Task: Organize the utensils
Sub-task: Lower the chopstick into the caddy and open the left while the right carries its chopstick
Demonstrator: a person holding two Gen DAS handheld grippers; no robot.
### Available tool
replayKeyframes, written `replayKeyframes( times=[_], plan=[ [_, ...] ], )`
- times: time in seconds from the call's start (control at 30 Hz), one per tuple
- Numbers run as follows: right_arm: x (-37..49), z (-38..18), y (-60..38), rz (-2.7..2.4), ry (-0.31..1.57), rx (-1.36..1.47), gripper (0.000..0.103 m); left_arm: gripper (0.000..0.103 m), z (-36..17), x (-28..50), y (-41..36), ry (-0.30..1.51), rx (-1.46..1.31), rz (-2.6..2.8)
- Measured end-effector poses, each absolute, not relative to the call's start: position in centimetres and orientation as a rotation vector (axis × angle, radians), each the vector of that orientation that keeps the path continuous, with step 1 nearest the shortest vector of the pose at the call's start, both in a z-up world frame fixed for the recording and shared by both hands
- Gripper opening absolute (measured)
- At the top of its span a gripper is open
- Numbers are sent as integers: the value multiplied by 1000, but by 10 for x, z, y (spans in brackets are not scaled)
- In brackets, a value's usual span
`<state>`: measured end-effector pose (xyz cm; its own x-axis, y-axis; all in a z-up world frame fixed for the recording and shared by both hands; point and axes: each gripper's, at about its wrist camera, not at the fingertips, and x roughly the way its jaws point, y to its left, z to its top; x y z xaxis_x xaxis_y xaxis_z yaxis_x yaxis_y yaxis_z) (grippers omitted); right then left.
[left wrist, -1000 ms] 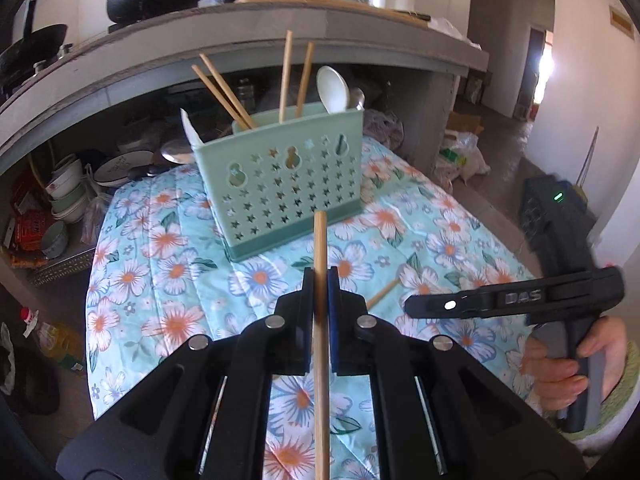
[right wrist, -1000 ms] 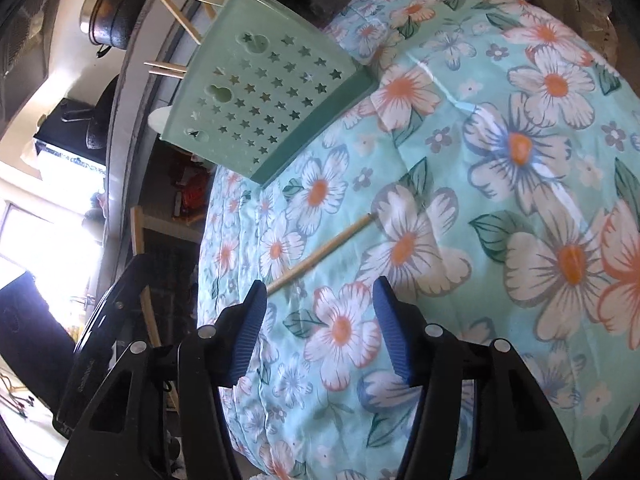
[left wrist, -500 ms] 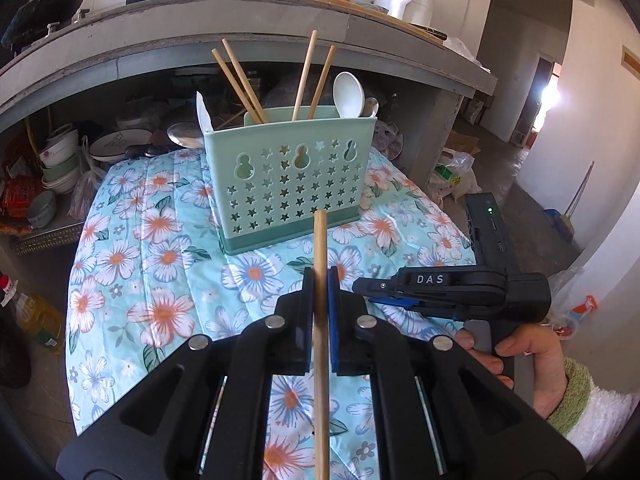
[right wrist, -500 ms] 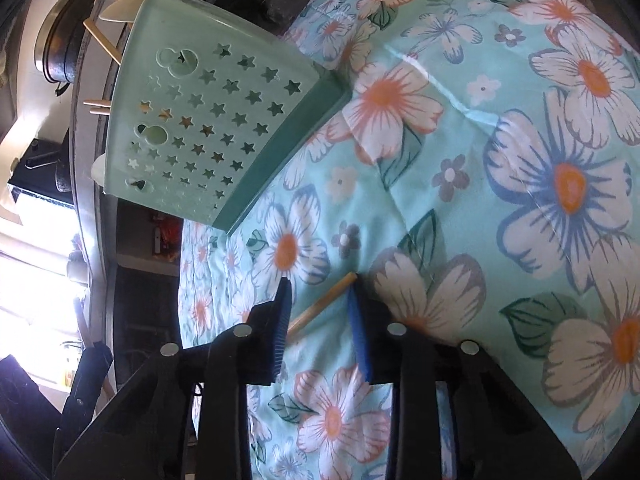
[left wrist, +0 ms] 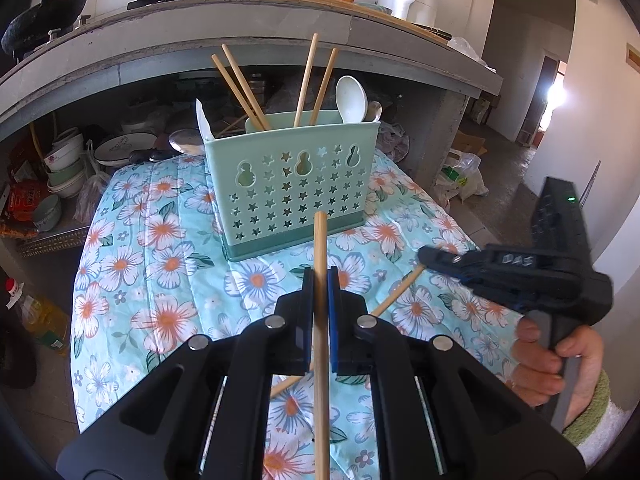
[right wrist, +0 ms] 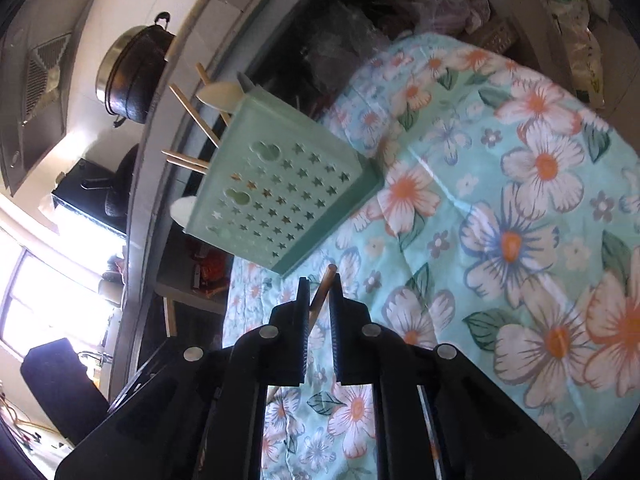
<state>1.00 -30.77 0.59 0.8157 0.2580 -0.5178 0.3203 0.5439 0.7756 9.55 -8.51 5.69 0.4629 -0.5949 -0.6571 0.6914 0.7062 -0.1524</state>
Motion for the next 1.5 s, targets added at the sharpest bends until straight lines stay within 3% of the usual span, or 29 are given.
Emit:
replayKeyframes(
  times=[0.3,0.83,1.13,1.5],
  plan=[
    [-37,68,-334,-83,470,881,6,5,80,117,-82,742,3,-811],
    [-36,76,-349,-112,439,848,6,5,219,186,-117,178,-313,-722],
    [-26,65,-359,-113,461,864,6,5,197,250,-176,129,-266,-551],
    [-21,54,-368,-104,472,899,6,5,167,289,-174,171,-270,-413]
  ],
)
